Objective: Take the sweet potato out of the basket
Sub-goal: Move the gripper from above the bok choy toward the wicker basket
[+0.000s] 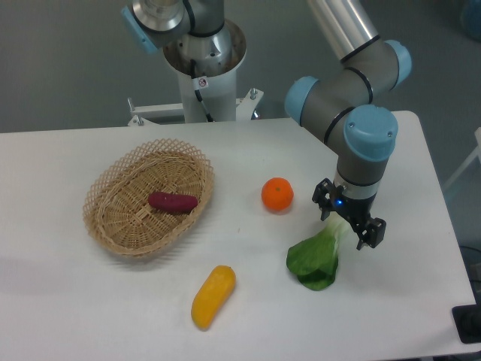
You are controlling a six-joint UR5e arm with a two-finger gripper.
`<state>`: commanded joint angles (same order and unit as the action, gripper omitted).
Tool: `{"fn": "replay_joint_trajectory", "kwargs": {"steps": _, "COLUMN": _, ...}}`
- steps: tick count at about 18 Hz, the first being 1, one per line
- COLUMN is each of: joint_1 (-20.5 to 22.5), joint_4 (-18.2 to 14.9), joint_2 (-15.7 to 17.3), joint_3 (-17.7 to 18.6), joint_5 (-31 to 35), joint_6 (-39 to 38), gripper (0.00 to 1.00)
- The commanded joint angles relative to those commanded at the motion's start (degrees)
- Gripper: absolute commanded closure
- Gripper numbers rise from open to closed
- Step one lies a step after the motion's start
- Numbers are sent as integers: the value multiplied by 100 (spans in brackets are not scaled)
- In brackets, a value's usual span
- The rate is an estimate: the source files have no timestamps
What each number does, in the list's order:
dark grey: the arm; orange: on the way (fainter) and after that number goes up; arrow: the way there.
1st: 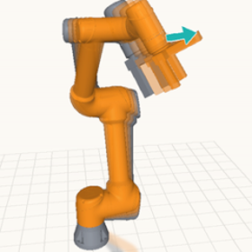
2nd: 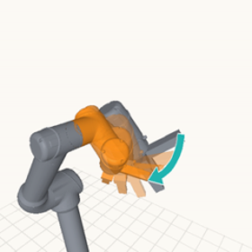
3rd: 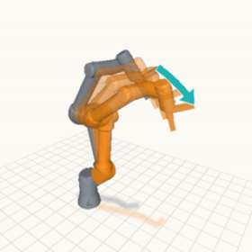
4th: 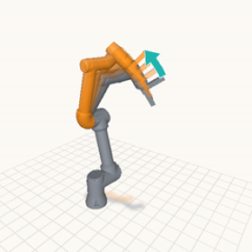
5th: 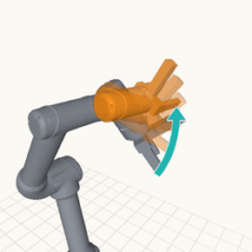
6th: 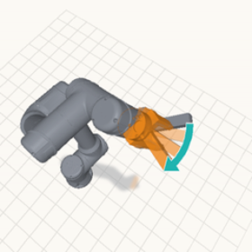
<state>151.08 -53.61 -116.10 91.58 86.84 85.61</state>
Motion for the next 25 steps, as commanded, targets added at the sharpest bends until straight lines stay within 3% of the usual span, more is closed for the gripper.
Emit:
{"fn": "replay_joint_trajectory", "kwargs": {"steps": 13, "joint_1": -403, "joint_4": 9, "joint_2": 70, "joint_3": 61, "joint_5": -53, "joint_6": -483, "gripper": 0}}
{"fn": "replay_joint_trajectory", "kwargs": {"steps": 25, "joint_1": -1642, "joint_4": 18, "joint_2": 1054, "joint_3": 1238, "joint_5": -308, "joint_6": -571, "gripper": 0}}
